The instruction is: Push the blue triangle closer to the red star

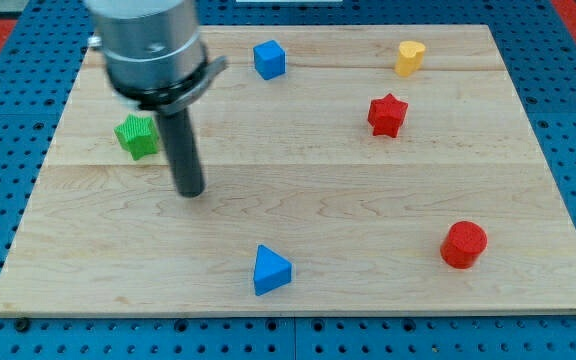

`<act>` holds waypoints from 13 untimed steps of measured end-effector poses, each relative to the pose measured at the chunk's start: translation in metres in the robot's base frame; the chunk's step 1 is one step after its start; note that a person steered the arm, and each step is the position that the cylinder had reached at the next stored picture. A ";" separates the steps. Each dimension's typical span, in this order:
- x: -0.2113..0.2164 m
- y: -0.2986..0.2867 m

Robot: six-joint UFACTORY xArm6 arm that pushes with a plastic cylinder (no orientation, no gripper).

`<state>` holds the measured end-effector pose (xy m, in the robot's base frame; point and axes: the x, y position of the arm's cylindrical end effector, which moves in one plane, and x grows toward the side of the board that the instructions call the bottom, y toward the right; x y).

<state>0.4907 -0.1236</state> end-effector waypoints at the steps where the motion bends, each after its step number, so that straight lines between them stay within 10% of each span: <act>1: 0.059 -0.007; 6: 0.084 0.236; 11: -0.063 0.095; 13: -0.060 0.191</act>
<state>0.4307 0.0670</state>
